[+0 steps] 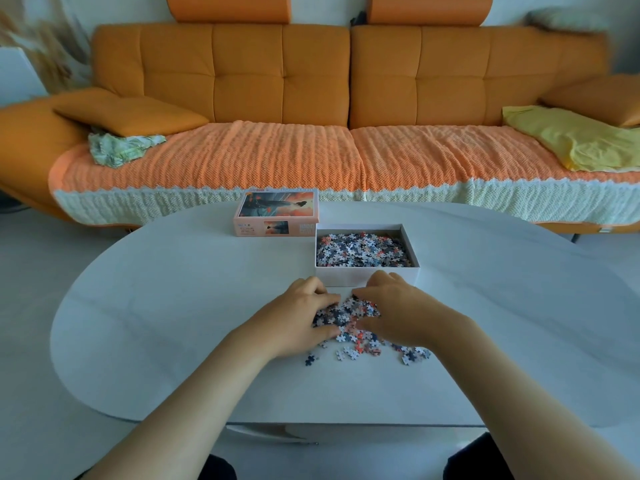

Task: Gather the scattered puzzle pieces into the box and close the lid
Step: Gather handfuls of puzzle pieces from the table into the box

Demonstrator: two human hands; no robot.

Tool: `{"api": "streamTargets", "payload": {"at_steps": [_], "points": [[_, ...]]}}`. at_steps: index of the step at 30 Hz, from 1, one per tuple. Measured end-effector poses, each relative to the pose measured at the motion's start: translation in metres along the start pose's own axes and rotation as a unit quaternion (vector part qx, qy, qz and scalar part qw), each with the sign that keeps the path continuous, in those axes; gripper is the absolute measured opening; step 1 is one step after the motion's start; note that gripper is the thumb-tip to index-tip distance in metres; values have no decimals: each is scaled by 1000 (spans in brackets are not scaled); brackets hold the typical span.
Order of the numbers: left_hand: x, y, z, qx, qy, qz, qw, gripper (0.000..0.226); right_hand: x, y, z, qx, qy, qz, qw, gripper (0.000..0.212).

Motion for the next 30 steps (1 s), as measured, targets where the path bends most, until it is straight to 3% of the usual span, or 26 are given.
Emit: {"api": "streamTargets", "payload": {"at_steps": [10,19,22,27,30], "points": [[8,-10,-8,41,50,18,998,31,3,-12,-6,86,-68,23,994,17],[5,-13,-7,42,71,12,997,20,-6,-14,-2,27,-44,-3,999,52],[6,-10,-10,48,81,13,995,20,-6,-18,-2,54,-67,10,996,41],[1,-5,-13,4,79,-6,997,46,-11,-21,-6,77,-74,4,994,23],[3,-4,-12,21,49,13,999,31,-13,-22,-9,80,-80,5,994,23]]}}
Point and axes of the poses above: each hand's wrist, its own y-axis away from the middle knuckle, its own z-axis out of the palm, x = y × z, the point moved 4 cm from there along -y, towards the middle knuckle, and after that the axes turned 14 degrees about -z, right-handed, at the moved point
